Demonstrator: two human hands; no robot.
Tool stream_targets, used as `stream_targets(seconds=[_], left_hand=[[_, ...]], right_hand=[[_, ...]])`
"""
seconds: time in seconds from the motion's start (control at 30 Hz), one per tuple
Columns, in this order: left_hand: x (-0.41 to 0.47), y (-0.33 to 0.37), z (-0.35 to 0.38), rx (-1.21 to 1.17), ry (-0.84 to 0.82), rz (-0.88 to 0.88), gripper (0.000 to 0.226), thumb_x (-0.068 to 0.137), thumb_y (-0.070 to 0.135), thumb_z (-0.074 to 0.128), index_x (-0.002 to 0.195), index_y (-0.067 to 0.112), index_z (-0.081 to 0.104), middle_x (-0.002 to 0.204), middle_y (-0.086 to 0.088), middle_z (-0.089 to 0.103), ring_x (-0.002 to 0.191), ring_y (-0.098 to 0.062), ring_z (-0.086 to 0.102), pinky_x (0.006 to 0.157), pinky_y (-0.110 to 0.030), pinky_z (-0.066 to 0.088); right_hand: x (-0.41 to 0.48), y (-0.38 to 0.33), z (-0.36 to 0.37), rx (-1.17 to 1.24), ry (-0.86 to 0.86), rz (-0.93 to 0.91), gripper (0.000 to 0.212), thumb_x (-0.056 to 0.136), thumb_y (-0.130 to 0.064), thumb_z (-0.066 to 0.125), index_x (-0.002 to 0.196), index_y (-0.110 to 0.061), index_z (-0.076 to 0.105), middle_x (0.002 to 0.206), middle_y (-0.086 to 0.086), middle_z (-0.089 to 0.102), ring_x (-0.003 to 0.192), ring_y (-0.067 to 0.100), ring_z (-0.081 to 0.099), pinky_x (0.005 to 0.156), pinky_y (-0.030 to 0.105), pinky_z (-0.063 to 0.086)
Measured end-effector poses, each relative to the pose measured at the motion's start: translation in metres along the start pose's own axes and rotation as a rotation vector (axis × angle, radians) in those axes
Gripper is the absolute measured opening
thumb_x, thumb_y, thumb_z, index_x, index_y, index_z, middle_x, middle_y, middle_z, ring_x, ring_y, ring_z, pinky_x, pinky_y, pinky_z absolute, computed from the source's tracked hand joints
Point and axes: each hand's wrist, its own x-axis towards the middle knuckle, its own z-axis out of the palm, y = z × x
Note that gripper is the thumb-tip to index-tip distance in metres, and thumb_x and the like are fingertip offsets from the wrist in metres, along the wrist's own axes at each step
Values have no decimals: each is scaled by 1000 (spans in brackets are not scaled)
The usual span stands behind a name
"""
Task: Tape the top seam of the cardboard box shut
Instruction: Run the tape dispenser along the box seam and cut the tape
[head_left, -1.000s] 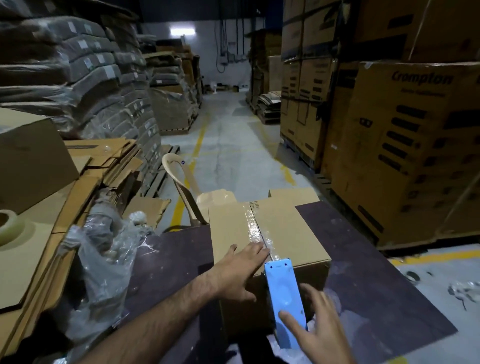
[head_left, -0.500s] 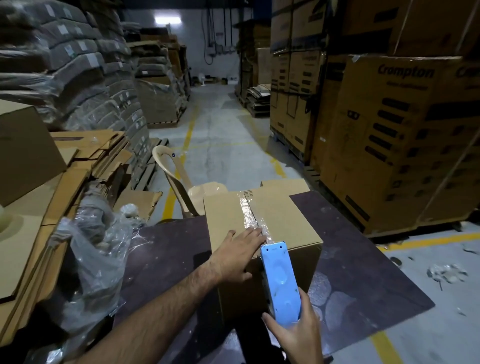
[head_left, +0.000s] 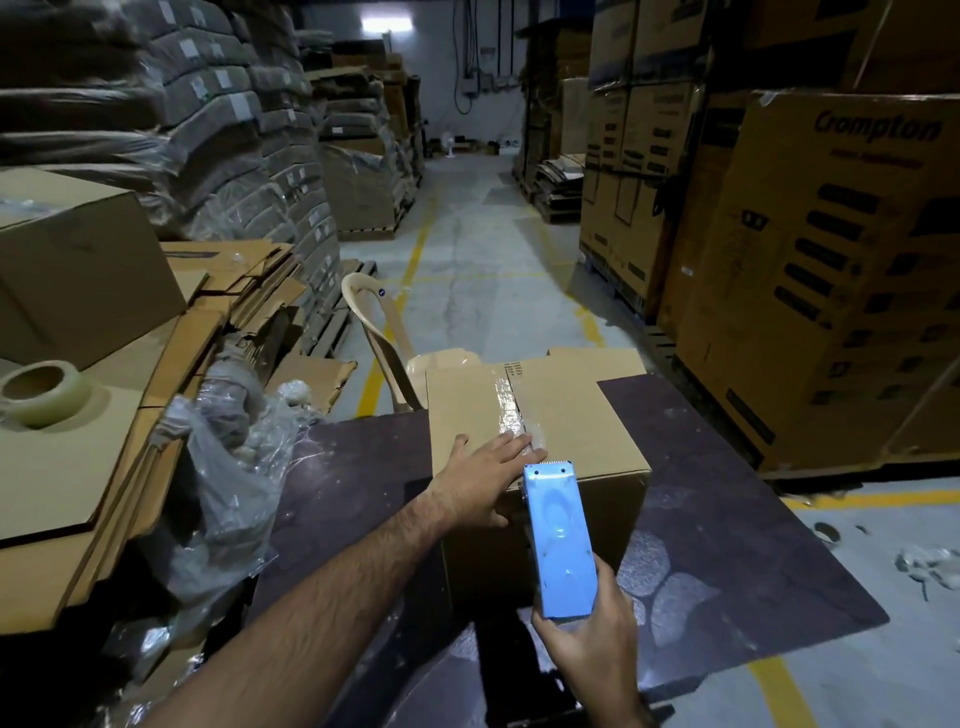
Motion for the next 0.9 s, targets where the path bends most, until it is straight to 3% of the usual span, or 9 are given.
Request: stream_targets(seconds=[0.13, 0.3, 0.43, 0.6, 0.7, 0.8, 0.83, 0.87, 0.9], left_hand=[[2, -2, 1, -24, -9, -13, 101, 79, 30, 73, 151, 31, 2, 161, 4, 2, 146, -18, 2, 110, -65, 13], [4, -4, 3, -16, 2, -18, 100, 79, 36, 73, 150, 33, 2, 161, 4, 3, 146, -16, 3, 108, -67, 13], [3, -3, 5, 1, -5, -19, 101, 80, 37, 72, 151, 32, 1, 161, 4, 1, 146, -16, 3, 108, -67, 14], [2, -1, 2, -10, -26, -33, 101, 80, 37, 72, 151, 32, 0, 161, 5, 0, 146, -16, 2, 107, -68, 12], [3, -2, 0, -5, -25, -30, 102, 80, 37, 73, 151, 32, 0, 161, 5, 0, 146, -16, 2, 107, -69, 14], [2, -2, 1, 3, -16, -24, 102, 80, 39, 72, 151, 31, -1, 161, 4, 1, 146, -16, 3, 107, -68, 15], [2, -2, 1, 6, -11, -21, 102, 80, 39, 72, 151, 31, -1, 161, 4, 1, 146, -16, 3, 107, -68, 15], [1, -2, 2, 8, -5, -17, 102, 80, 40, 72, 151, 31, -1, 161, 4, 1, 146, -16, 3, 107, -68, 15], [1, -3, 2, 11, -1, -15, 102, 80, 40, 72, 151, 31, -1, 161, 4, 1, 146, -16, 3, 107, -68, 15]], right_hand=[[-3, 1, -1, -4, -13, -37, 84, 50, -38, 81, 124, -17, 48, 99, -3, 59, 94, 22, 56, 77, 42, 55], [-31, 12, -9, -66, 10, -73, 83, 42, -24, 82, 121, -13, 59, 97, 2, 70, 85, 30, 64, 76, 29, 51], [-37, 16, -8, -115, -23, -85, 90, 39, -18, 92, 122, -10, 58, 101, 2, 70, 89, 23, 63, 84, 31, 48], [-54, 3, -10, -36, 61, -93, 54, 44, -10, 93, 93, -12, 69, 76, 3, 72, 68, 5, 58, 75, 3, 42], [-57, -2, -14, -14, 77, -136, 67, 44, -16, 93, 101, -21, 57, 75, 5, 73, 60, 8, 60, 78, -4, 36], [-61, -5, -23, -19, 42, -128, 84, 45, -29, 94, 117, -23, 52, 72, 8, 73, 56, 12, 64, 69, 6, 43], [-60, -8, -27, -9, 44, -120, 73, 63, -46, 83, 125, -34, 47, 71, 5, 72, 56, 11, 64, 65, 10, 46], [-60, -8, -30, -5, 33, -94, 56, 81, -65, 53, 132, -48, 38, 70, 2, 72, 56, 9, 63, 62, 15, 48], [-61, -6, -29, -23, 30, -70, 56, 83, -76, 21, 135, -55, 28, 69, -2, 72, 55, 9, 63, 59, 19, 49]])
